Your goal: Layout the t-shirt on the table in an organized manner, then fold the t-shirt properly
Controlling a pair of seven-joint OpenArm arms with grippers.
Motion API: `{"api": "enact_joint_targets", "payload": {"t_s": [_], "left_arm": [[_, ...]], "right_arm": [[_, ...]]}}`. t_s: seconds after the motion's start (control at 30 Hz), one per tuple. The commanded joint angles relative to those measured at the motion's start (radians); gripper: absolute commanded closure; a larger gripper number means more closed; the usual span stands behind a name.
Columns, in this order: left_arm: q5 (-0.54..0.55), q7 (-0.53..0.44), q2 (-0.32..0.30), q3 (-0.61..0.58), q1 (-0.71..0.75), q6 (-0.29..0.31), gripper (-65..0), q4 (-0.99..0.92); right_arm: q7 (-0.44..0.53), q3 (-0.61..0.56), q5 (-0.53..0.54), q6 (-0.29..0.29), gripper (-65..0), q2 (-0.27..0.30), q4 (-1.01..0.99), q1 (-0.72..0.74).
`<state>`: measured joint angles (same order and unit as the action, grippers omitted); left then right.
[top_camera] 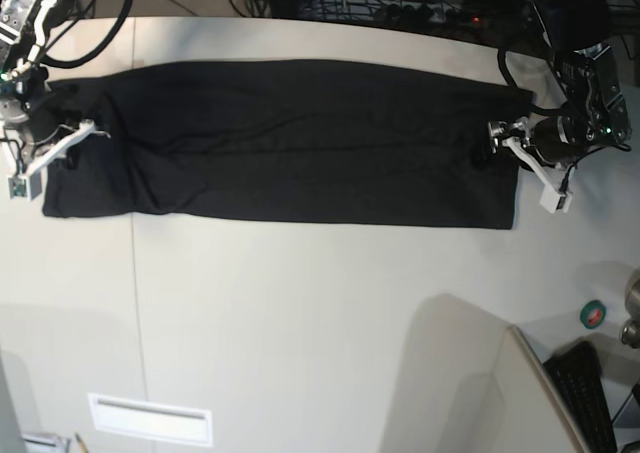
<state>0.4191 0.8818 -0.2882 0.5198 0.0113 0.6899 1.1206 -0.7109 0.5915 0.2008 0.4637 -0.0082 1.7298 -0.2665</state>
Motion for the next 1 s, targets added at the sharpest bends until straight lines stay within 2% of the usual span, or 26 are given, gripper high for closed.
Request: {"api": "enact_joint_targets", "payload": {"t_s": [0.0, 0.1, 0.2, 0.23, 0.3, 0.43, 0.53, 0.63, 0.83, 0.9, 0.97], "left_arm": [[-0.001, 0.014, -0.016, 0.000, 0.002, 0.008, -54.6, 0.006], [-0.001, 0.053, -0.018, 0.000, 0.000, 0.008, -33.9, -0.015], [-0.002, 0.046, -0.019, 0.003, -0.014, 0.008, -4.4, -0.103], [-0.002, 0.026, -0.019, 0.007, -0.024, 0.008, 0.0, -0.130], [-0.002, -0.036, -0.029, 0.010, -0.032, 0.008, 0.0, -0.185], [0.004, -0.112, -0.088, 0.012, -0.053, 0.008, 0.0, -0.242], [0.004, -0.125, -0.138, 0.012, -0.066, 0.008, 0.0, -0.238], [0.001, -0.123, -0.168, 0.012, -0.053, 0.008, 0.0, -0.135], [0.004, -0.120, -0.156, 0.003, 0.144, 0.007, 0.0, 0.210], [-0.001, -0.120, -0.116, 0.000, 0.217, -0.035, 0.0, 0.336], [-0.001, -0.108, -0.081, -0.007, 0.266, -0.052, 0.0, 0.441]], "right_arm": [[0.018, 0.005, 0.004, 0.007, 0.0, 0.009, 0.022, 0.005], [0.018, 0.005, 0.004, 0.008, 0.0, 0.009, 0.022, 0.005], [0.018, 0.002, 0.004, 0.008, 0.0, 0.009, 0.022, 0.005], [0.018, 0.002, 0.004, 0.008, 0.0, 0.009, 0.022, 0.005], [0.018, 0.003, 0.004, 0.008, 0.0, 0.009, 0.022, 0.005], [0.018, 0.005, 0.004, 0.010, 0.0, 0.009, 0.022, -0.004], [0.018, 0.003, 0.004, 0.010, 0.0, 0.009, 0.022, -0.007], [0.018, 0.003, 0.004, 0.010, 0.0, 0.009, 0.022, -0.009], [0.018, 0.002, 0.004, 0.010, 0.0, 0.009, 0.022, -0.009], [0.018, 0.002, 0.004, 0.010, 0.0, 0.009, 0.022, -0.009], [0.018, 0.002, 0.004, 0.010, 0.0, 0.009, 0.022, -0.009]]}}
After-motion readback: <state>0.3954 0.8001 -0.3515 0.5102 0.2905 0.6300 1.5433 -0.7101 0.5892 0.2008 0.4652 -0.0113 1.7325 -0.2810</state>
